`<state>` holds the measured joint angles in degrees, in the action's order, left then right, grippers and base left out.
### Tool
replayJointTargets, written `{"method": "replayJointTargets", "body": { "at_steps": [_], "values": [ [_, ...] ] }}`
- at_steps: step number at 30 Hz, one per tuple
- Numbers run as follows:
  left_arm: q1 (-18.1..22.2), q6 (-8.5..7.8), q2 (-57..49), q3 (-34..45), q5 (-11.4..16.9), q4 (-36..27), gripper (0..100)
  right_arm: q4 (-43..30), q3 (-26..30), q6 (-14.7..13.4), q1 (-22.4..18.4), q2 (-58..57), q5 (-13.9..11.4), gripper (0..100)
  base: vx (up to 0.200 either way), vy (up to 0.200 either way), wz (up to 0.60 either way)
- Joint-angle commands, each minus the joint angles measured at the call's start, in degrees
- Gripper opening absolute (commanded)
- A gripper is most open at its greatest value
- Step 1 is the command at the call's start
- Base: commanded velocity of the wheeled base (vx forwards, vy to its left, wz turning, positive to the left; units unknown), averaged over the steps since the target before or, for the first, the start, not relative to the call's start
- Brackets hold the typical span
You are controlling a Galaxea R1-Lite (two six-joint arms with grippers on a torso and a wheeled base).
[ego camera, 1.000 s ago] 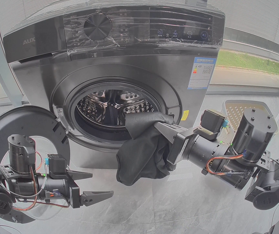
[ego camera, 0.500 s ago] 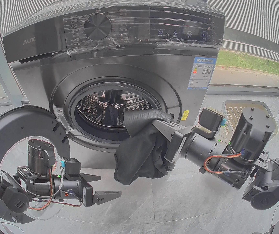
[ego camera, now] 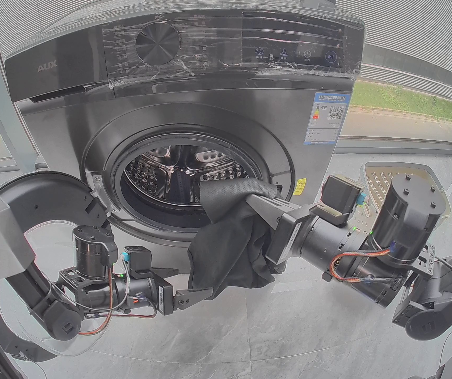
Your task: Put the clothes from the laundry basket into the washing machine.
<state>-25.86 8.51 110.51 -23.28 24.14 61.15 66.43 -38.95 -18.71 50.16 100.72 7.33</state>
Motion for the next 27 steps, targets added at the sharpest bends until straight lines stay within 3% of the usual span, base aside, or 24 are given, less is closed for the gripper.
{"method": "replayJointTargets", "body": {
  "at_steps": [1,11,27],
  "values": [
    [-0.1,0.1,4.5,-0.4,-0.4,1.3,100,0.0,-0.1,0.0,0.1,-0.1,0.1,0,0.0,0.0,0.0],
    [-0.5,1.69,8.1,-3.3,-1.0,6.5,100,0.0,0.0,0.1,0.1,-0.1,0.1,0,0.0,0.0,0.0],
    [-1.7,2.21,11.5,-5.5,-1.0,10.4,100,0.0,0.4,0.1,0.1,-0.1,0.1,0,0.0,0.0,0.0]
  ]
}}
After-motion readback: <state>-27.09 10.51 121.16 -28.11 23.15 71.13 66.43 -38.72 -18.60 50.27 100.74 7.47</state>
